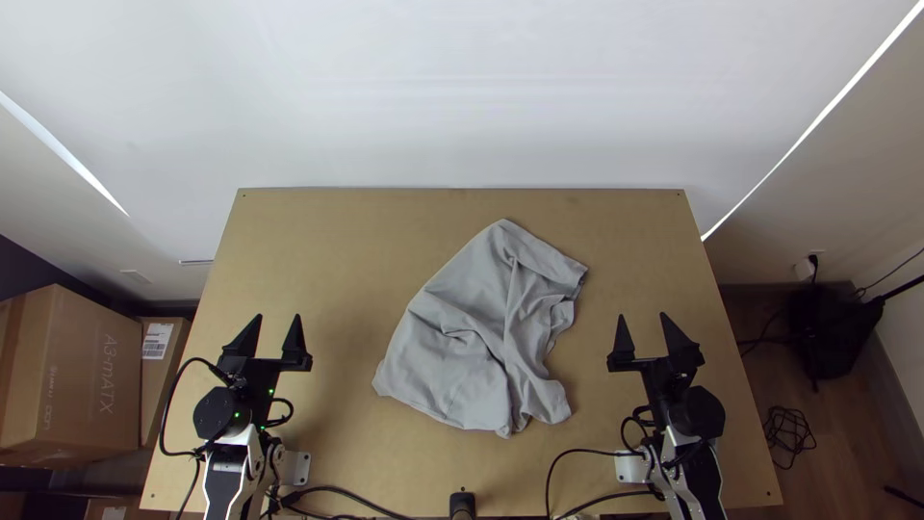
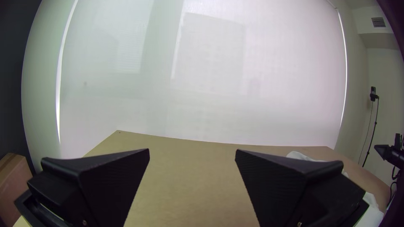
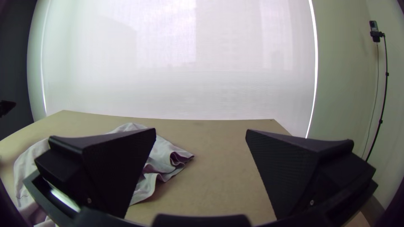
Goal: Fold the t-shirt
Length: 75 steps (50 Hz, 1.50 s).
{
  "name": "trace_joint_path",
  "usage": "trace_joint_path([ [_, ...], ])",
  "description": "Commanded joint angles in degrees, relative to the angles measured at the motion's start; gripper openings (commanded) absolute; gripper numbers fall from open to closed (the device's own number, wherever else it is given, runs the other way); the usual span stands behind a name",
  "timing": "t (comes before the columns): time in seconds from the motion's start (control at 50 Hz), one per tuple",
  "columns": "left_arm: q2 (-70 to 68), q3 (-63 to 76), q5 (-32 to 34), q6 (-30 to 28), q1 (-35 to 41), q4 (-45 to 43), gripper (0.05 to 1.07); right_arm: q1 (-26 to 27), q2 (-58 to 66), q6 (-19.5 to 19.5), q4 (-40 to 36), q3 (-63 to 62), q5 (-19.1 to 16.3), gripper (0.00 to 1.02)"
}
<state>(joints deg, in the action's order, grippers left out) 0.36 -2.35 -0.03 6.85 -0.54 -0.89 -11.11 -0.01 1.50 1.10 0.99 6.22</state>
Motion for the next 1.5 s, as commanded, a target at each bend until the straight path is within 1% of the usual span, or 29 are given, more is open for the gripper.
trace_joint_path([
  [0.0, -0.4, 2.1, 0.6, 0.1, -0.4, 1.5, 1.03, 0.0, -0.2, 0.6, -0.5, -0.6, 0.4, 0.98],
  [0.98, -0.4, 2.2, 0.6, 0.1, -0.4, 1.5, 1.03, 0.0, -0.2, 0.6, -0.5, -0.6, 0.4, 0.99],
  [1.04, -0.4, 2.2, 0.6, 0.1, -0.4, 1.5, 1.03, -0.1, -0.2, 1.1, -0.5, -0.6, 0.3, 0.98],
  [1.1, -0.4, 2.2, 0.6, 0.1, -0.4, 1.5, 1.03, -2.2, -0.2, 2.0, -0.6, -0.6, -0.2, 0.99],
  [1.24, -0.4, 2.1, 0.6, 0.4, 0.4, 1.7, 1.03, -9.2, -0.2, 2.1, -0.6, -0.6, -0.2, 0.99],
  [1.34, -0.4, 2.1, 0.6, 0.4, -2.7, 1.5, 1.03, -8.9, -0.2, 2.0, -1.1, -0.6, -1.6, 0.98],
  [1.44, -0.5, 2.1, 0.4, 0.4, -3.0, 1.6, 1.03, -9.5, -0.1, 2.0, -2.2, -0.6, -4.2, 0.99],
  [1.48, -0.4, 2.1, 0.3, -0.1, -3.5, 1.6, 1.03, -10.2, 0.0, 2.1, -2.2, -0.5, -4.4, 0.98],
])
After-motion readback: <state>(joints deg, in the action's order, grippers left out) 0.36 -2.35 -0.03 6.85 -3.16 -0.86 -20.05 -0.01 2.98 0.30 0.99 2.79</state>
